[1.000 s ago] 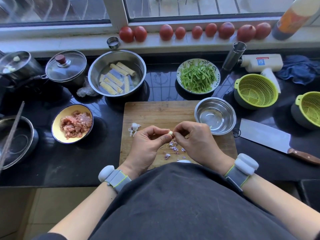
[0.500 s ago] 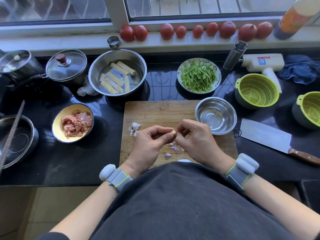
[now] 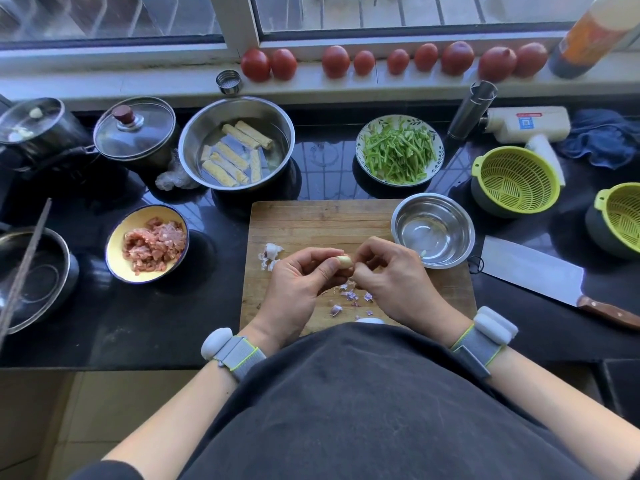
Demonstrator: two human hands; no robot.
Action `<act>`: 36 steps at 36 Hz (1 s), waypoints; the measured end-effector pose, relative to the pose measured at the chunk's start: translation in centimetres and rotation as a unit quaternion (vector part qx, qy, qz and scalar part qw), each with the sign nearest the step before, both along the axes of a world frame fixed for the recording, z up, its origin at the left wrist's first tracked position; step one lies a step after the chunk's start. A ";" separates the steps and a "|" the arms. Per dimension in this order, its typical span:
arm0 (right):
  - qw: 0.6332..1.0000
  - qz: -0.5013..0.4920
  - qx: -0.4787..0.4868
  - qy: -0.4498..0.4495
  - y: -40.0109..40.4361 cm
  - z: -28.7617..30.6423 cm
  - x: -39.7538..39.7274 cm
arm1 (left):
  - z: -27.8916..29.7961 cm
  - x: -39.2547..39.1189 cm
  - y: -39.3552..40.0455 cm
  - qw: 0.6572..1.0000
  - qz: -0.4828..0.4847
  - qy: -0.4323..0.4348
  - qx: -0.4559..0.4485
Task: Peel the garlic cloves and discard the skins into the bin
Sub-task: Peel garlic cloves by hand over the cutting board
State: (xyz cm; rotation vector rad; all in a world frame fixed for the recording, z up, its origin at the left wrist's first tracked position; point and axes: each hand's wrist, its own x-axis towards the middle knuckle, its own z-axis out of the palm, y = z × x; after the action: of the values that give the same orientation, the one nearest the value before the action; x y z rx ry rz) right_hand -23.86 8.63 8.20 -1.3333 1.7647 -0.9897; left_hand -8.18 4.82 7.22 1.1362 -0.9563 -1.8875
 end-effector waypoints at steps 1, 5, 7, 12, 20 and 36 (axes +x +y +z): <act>1.000 0.000 0.001 -0.001 0.0 0.0 0.1 | 0.1 0.0 0.0 1.000 0.004 0.007 0.006; 1.000 -0.005 0.004 -0.008 0.0 0.0 0.1 | 0.0 0.0 0.0 0.998 0.027 0.044 0.047; 1.000 -0.006 0.009 -0.012 0.0 0.0 0.0 | 0.1 0.0 -0.1 0.996 0.034 0.058 0.064; 1.000 -0.010 0.022 -0.014 0.0 -0.2 -0.1 | 0.3 -0.1 -0.1 0.992 0.046 0.077 0.088; 0.996 -0.029 0.081 0.029 -0.1 -1.8 -0.8 | -0.2 0.4 -0.4 0.986 0.054 0.090 0.130; 0.990 0.024 0.134 0.035 0.1 -1.7 -0.7 | -1.8 0.3 -0.3 0.986 0.036 0.012 0.161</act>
State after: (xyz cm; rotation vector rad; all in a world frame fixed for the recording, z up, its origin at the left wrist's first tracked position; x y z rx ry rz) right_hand -24.53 8.70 6.54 -1.2457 1.8348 -0.6594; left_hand -7.87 4.50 5.42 1.3102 -0.6001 -2.0391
